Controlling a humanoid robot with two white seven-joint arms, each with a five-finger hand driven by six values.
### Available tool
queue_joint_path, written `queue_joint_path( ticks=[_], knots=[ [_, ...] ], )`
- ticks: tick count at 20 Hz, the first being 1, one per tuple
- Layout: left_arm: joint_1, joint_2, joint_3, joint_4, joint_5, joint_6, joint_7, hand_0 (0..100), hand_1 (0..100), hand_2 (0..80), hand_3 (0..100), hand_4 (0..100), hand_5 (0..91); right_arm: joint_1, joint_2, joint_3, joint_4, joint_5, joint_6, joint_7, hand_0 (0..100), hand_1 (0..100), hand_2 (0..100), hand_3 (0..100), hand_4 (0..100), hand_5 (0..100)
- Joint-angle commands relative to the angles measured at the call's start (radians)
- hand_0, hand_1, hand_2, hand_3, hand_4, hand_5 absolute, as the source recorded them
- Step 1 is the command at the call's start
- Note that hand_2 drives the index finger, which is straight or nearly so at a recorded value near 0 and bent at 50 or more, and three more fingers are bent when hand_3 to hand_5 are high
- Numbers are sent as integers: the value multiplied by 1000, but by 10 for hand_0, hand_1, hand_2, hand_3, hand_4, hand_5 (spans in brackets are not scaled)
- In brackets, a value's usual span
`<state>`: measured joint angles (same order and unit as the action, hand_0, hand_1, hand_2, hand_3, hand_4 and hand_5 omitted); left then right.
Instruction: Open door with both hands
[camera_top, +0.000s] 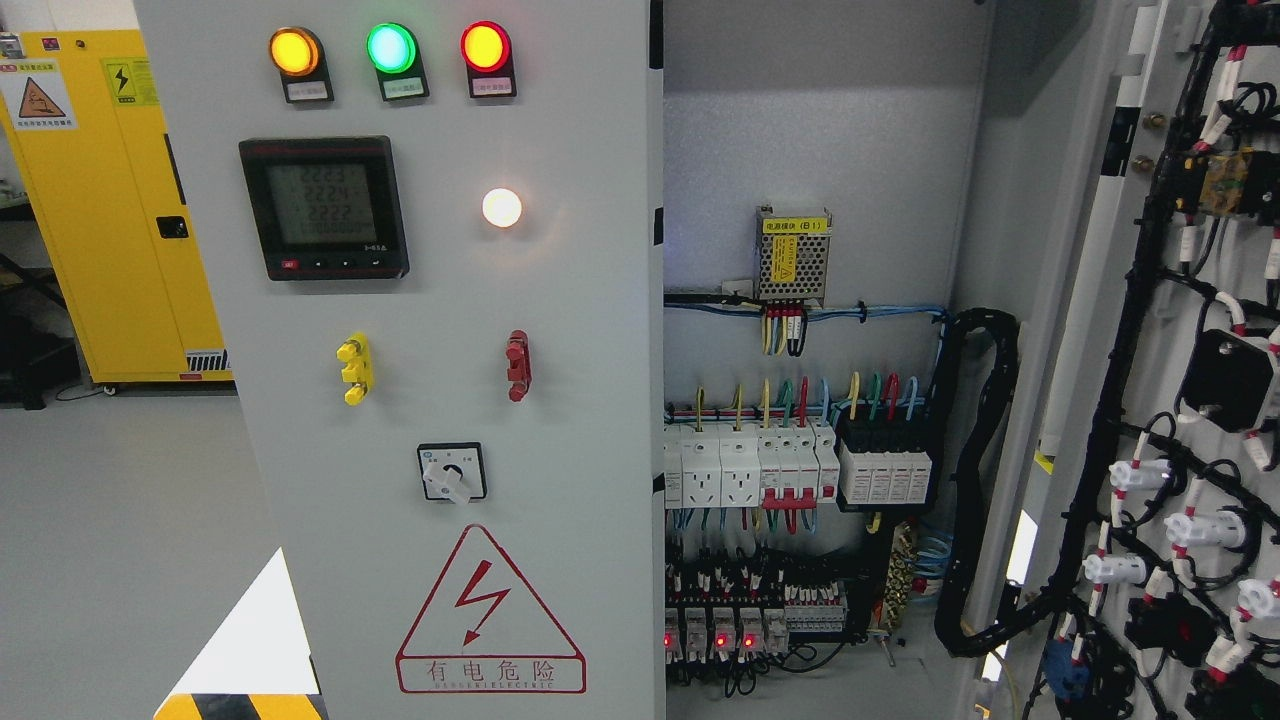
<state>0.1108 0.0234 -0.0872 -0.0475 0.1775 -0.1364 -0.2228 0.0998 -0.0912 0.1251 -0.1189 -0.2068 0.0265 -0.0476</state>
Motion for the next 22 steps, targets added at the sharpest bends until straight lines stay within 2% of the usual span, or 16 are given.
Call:
queue_joint_path(
  ticks=[1, 4, 5, 6, 8, 10, 14, 16, 18, 22],
  knots=[
    [-6, -14, 6, 34, 2, -5, 0, 298, 117, 0, 0, 0, 0, 1, 15, -1, -7, -3, -11, -1, 215, 67, 0, 0, 0, 0],
    [-14, -13, 6, 34, 4, -8, 0, 299, 119, 0, 0, 0, 0, 11, 15, -16, -51, -6, -66, -1, 215, 68, 0, 0, 0, 0],
    [-14, -13, 7, 34, 5, -9, 0, 299, 119, 0, 0, 0, 0, 29, 13, -42, -114, -6, -101, -3, 215, 68, 0, 0, 0, 0],
    [-14, -11, 7, 34, 5, -9, 0, 299, 119, 0, 0, 0, 0, 59, 11, -85, -219, -6, -129, -1, 215, 67, 0, 0, 0, 0],
    [-14, -11, 9, 32, 8, -11, 0, 300, 119, 0, 0, 0, 0, 168, 4, -168, -476, -5, -148, -1, 215, 67, 0, 0, 0, 0],
    [-16, -13, 10, 32, 7, -14, 2, 300, 119, 0, 0, 0, 0, 239, -1, -189, -708, -5, -149, -1, 215, 66, 0, 0, 0, 0],
    [-20, -13, 10, 32, 8, -14, 14, 301, 118, 0, 0, 0, 0, 354, -16, -167, -1071, -5, -148, 0, 215, 66, 0, 0, 0, 0],
    [-23, -11, 10, 32, 8, -14, 14, 302, 119, 0, 0, 0, 0, 412, -24, -102, -1220, -5, -148, 0, 215, 65, 0, 0, 0, 0],
    [-26, -10, 10, 32, 8, -14, 14, 302, 119, 0, 0, 0, 0, 471, -51, -36, -1382, -5, -148, 0, 215, 66, 0, 0, 0, 0],
    [-26, -11, 10, 32, 7, -14, 14, 303, 120, 0, 0, 0, 0, 537, -53, 54, -1611, -5, -148, -1, 215, 66, 0, 0, 0, 0]
  ],
)
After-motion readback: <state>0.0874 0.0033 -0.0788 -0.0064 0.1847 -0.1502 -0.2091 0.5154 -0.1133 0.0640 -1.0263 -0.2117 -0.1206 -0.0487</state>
